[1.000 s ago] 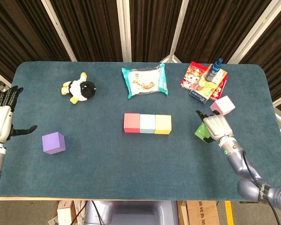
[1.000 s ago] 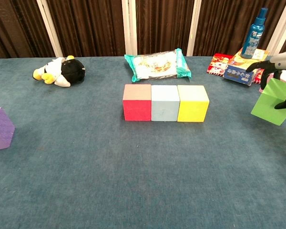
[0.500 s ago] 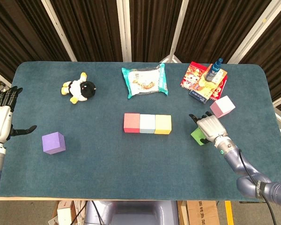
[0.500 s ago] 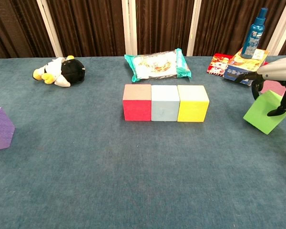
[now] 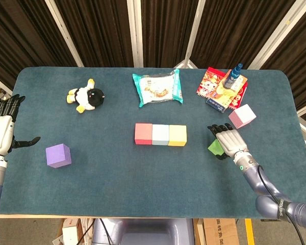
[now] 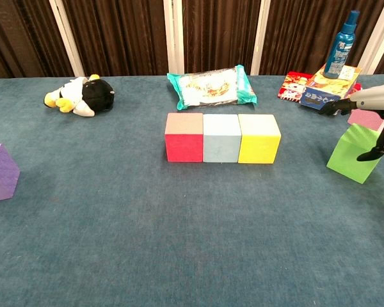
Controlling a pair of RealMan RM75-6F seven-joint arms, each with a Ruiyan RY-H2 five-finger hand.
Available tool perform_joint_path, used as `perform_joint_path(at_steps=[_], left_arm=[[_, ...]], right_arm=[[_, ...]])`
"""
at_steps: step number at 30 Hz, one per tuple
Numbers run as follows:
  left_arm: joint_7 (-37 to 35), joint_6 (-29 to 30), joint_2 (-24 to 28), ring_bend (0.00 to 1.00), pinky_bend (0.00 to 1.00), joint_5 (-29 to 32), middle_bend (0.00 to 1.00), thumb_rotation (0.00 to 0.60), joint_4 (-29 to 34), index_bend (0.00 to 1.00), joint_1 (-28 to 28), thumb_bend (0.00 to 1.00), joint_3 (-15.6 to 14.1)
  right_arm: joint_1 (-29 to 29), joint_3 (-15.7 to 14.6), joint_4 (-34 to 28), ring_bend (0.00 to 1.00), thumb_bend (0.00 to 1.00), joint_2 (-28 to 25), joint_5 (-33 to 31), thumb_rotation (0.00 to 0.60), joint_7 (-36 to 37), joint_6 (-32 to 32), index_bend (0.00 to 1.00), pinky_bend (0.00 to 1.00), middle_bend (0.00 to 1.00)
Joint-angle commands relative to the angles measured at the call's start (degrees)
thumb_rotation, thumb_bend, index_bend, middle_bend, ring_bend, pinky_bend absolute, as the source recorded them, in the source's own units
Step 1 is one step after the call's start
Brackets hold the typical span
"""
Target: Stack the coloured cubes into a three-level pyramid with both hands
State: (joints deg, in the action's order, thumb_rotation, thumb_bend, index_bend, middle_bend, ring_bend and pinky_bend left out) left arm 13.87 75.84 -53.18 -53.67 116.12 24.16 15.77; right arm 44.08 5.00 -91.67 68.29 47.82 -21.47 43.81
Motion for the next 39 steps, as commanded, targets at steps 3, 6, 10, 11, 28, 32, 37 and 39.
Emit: perform_joint_path(at_steps=[3,6,10,11,28,32,37,39], left_arm=[[0.0,0.1,0.0,0.0,0.0,-0.2,0.0,0.6,0.2,0.0,0.0,0.08,0.0],[0.0,0.3,0.0,0.0,0.0,-0.3,0.0,0.6,0.3,0.0,-0.1,0.08,0.0],[-0.1,0.3,0.1,0.0,0.0,-0.5,0.0,0.6,0.6,0.0,-0.1,0.07,0.0],[-0.1,0.3,0.1,0.0,0.0,-0.5,0.0,0.6,0.6,0.0,-0.2,0.07,0.0],[-0.7,0.2,0.3,0.0,0.0,-0.5,0.0,0.6,0.7,0.0,-0.3,0.08,0.1],[-0.7,0.1,0.2,0.0,0.0,-0.3,0.0,0.6,0.6,0.0,-0.2,0.08,0.1],[-0.5,-0.1,0.1,0.0,0.0,-0.2,0.0,0.6,0.7,0.0,-0.1,0.07,0.0],[-0.4,-0.1,0.1,0.0,0.0,-0.1,0.0,0.6,0.6,0.0,-0.1,0.08,0.0]], right_arm=[[-1.5,2.3,-6.1,0.1,0.27,-0.3,-8.0,0.6,1.6,6.4,0.0,0.02,0.08],[-1.6,2.6,-8.1,0.09,0.27,0.2,-11.6,0.6,0.3,10.0,0.0,0.0,0.09],[-1.1,2.9,-10.2,0.06,0.27,1.1,-17.1,0.6,-2.7,14.0,0.0,0.0,0.08],[-0.9,3.0,-10.9,0.05,0.27,1.3,-19.0,0.6,-3.5,14.9,0.0,0.0,0.07],[3.0,4.7,-10.0,0.0,0.27,6.1,-36.1,0.6,-11.0,20.7,0.0,0.0,0.0],[3.1,5.0,-8.8,0.05,0.27,7.0,-36.9,0.6,-11.5,21.0,0.0,0.0,0.08],[3.1,5.2,-6.7,0.18,0.27,8.5,-36.9,0.6,-12.0,21.7,0.0,0.0,0.26],[3.2,5.1,-5.7,0.23,0.27,9.1,-36.7,0.6,-12.7,22.2,0.0,0.0,0.31]])
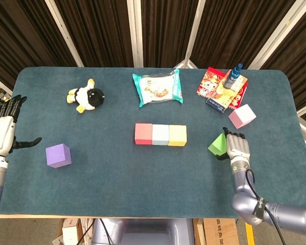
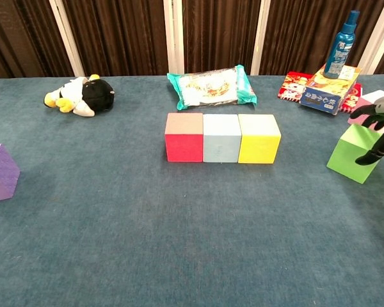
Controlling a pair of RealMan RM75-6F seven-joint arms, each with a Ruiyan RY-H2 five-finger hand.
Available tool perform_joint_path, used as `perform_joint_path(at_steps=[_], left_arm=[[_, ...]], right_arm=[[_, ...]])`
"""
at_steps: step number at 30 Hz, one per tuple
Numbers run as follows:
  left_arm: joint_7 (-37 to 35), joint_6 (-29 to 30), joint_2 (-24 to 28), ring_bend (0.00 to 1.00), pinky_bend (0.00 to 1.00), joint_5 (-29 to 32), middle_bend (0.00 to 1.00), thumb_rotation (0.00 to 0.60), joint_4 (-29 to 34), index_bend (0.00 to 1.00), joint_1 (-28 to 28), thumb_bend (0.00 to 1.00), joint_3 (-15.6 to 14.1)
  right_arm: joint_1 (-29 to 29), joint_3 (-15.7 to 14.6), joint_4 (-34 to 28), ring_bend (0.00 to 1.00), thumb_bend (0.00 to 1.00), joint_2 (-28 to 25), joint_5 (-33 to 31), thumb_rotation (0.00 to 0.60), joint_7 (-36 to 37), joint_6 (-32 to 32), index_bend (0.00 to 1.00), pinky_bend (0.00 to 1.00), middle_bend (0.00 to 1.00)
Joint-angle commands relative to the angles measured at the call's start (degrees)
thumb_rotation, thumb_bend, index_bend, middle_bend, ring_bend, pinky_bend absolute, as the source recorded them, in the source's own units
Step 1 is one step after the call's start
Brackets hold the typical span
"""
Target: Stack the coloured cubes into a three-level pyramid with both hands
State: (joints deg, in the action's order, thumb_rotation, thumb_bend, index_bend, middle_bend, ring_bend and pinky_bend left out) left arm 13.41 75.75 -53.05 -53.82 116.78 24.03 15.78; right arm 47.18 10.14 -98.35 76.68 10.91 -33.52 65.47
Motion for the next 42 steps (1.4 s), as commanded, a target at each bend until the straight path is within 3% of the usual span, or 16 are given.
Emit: perform_joint_path(at_steps=[1,5,11,20,27,36,42], left_arm=[[0.0,0.0,0.0,0.0,0.0,0.0,0.0,0.6,0.0,0.0,0.0,0.08,0.0],[0.1,0.0,-0.1,0.0,0.0,0.2,0.0,0.6,-0.2,0.0,0.0,0.08,0.0],[0.0,0.0,-0.2,0.0,0.0,0.2,0.0,0.6,-0.3,0.0,0.1,0.08,0.0],[-0.1,0.0,-0.1,0.0,0.0,0.1,0.0,0.6,-0.3,0.0,0.0,0.08,0.0],[0.2,-0.2,-0.3,0.0,0.0,0.2,0.0,0.6,-0.5,0.0,0.1,0.08,-0.2],[0.5,-0.1,-0.5,0.0,0.0,0.4,0.0,0.6,-0.6,0.0,0.2,0.08,-0.1],[0.2,0.0,-0.3,0.0,0.0,0.6,0.0,0.6,-0.8,0.0,0.2,0.08,0.1]], right_arm=[[0.0,0.2,1.3,0.26,0.27,0.9,0.4,0.6,-0.5,0.7,0.0,0.0,0.33],[-0.4,0.5,2.3,0.34,0.29,1.6,1.6,0.6,-0.3,1.7,0.0,0.0,0.39],[-1.8,0.5,1.7,0.35,0.31,0.9,6.7,0.6,1.2,1.3,0.0,0.0,0.39],[-3.8,-0.2,0.6,0.35,0.31,-6.3,23.8,0.6,8.4,-8.8,0.0,0.0,0.39],[-3.1,2.3,1.2,0.35,0.31,-11.8,33.2,0.6,14.8,-15.6,0.0,0.0,0.39],[1.6,5.0,0.3,0.35,0.31,-16.6,35.3,0.6,18.3,-25.5,0.0,0.0,0.39],[5.2,5.4,-0.5,0.35,0.31,-16.1,34.3,0.6,18.7,-28.2,0.0,0.0,0.39]])
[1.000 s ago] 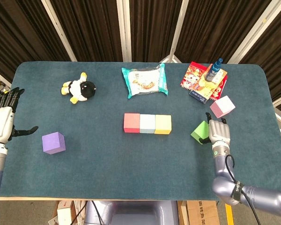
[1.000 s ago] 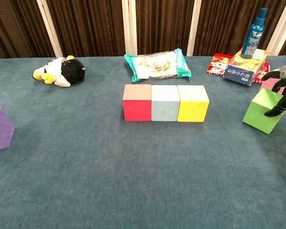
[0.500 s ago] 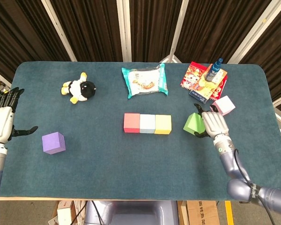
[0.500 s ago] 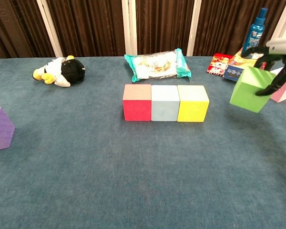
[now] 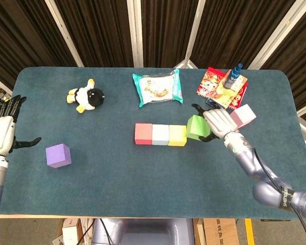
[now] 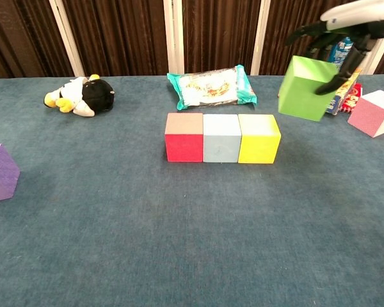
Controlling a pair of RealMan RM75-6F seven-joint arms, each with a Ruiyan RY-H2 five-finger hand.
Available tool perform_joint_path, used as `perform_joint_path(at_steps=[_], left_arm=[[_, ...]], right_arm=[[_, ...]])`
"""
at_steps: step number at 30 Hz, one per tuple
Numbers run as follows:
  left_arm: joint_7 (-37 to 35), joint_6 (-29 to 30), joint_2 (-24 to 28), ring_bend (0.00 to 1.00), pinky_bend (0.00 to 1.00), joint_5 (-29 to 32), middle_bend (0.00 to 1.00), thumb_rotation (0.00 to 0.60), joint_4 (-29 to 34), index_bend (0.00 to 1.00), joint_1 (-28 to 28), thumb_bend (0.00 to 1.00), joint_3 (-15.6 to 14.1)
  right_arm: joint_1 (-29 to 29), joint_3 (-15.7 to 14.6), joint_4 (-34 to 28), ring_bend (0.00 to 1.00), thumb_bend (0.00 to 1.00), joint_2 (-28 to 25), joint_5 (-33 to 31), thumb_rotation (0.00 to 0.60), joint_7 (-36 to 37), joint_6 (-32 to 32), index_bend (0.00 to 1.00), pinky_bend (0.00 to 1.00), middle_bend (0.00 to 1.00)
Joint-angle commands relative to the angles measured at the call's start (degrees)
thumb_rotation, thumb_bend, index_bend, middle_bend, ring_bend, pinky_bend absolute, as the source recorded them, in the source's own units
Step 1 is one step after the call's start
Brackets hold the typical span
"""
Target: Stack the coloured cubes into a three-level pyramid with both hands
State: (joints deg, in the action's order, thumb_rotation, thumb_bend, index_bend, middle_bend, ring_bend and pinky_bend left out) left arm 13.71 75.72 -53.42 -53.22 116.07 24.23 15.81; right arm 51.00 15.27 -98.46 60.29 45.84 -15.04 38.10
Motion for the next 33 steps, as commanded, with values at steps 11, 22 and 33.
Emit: perform_joint_path(at_steps=[11,22,33], left_arm=[[-0.6,-0.7,0.1,0.0,0.0,0.6,0.0,0.6,-0.7,0.0,0.1,0.08,0.2],[-0.4,-1.0,-0.1,0.0,0.0,1.2,0.0,0.6,-1.2,0.0,0.3,0.08,0.1],[0.0,-1.2,-0.5,0.0,0.0,1.9,0.0,0.6,-1.7,0.0,0.6,0.08,0.1]], right_arm=[[8.3,-1.9,1.7,0.35,0.31,4.7,-7.2,0.6,-3.0,-1.0,0.0,0.0,0.39],[12.4,-4.4,4.2,0.35,0.31,6.8,-10.6,0.6,-4.8,-0.9,0.0,0.0,0.39],[15.8,-5.9,6.9,0.35,0.31,8.9,-11.8,0.6,-4.8,-2.4,0.0,0.0,0.39]])
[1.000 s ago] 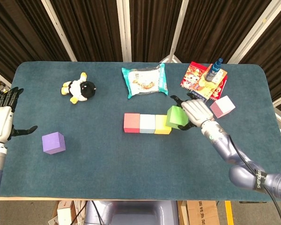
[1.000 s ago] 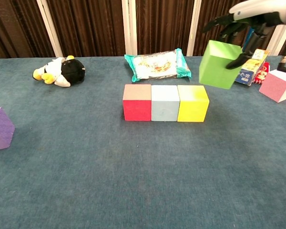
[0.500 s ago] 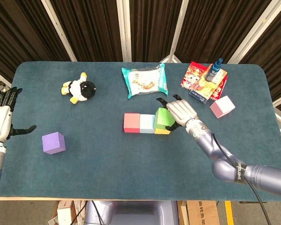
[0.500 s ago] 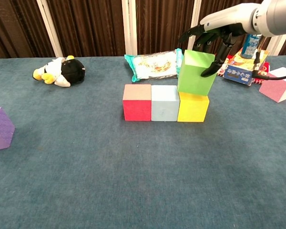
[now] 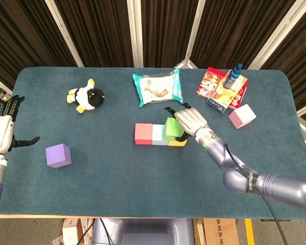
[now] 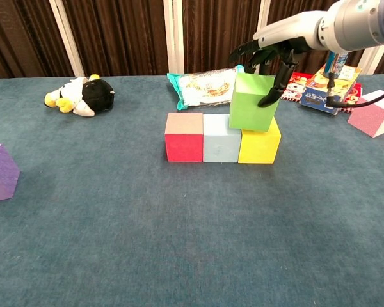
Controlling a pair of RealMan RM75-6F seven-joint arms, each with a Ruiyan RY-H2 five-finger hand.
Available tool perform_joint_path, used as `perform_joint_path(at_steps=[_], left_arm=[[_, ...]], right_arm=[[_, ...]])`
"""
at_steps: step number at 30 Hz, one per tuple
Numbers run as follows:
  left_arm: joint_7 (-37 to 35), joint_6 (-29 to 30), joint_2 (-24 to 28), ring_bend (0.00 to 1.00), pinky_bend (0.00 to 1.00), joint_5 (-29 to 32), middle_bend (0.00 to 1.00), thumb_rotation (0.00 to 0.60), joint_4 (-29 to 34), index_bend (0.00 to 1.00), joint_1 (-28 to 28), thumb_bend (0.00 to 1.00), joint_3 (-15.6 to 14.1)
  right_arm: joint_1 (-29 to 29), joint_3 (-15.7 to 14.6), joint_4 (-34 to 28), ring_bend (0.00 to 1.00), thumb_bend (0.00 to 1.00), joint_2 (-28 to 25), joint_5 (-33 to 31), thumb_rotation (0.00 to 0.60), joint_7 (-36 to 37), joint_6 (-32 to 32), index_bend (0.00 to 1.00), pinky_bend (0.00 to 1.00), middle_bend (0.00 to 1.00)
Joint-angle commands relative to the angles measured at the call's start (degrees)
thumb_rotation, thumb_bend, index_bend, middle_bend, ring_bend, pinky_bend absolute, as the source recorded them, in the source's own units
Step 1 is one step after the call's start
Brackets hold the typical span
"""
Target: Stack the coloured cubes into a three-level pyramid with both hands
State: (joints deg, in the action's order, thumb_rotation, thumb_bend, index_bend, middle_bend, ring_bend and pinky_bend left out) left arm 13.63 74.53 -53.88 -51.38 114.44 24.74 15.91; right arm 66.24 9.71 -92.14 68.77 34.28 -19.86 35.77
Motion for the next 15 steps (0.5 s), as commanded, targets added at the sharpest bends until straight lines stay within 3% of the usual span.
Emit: perform_joint_path(at_steps=[1,15], left_arm=[[0.0,-0.1,-0.1,0.0,0.0,0.1,0.0,0.6,-0.1,0.0,0.1,0.08,0.0],[0.1,-0.4,-0.4,0.0,0.0,0.7,0.0,0.6,-0.7,0.0,0.3,0.08,0.0]], right_arm=[[0.8,-0.4,0.8,0.35,0.31,0.6,-0.4,0.6,0.1,-0.1,0.0,0.0,0.39],[2.4,-1.6,3.3,0.35,0.31,1.7,1.1,0.6,1.4,-1.4,0.0,0.0,0.39]])
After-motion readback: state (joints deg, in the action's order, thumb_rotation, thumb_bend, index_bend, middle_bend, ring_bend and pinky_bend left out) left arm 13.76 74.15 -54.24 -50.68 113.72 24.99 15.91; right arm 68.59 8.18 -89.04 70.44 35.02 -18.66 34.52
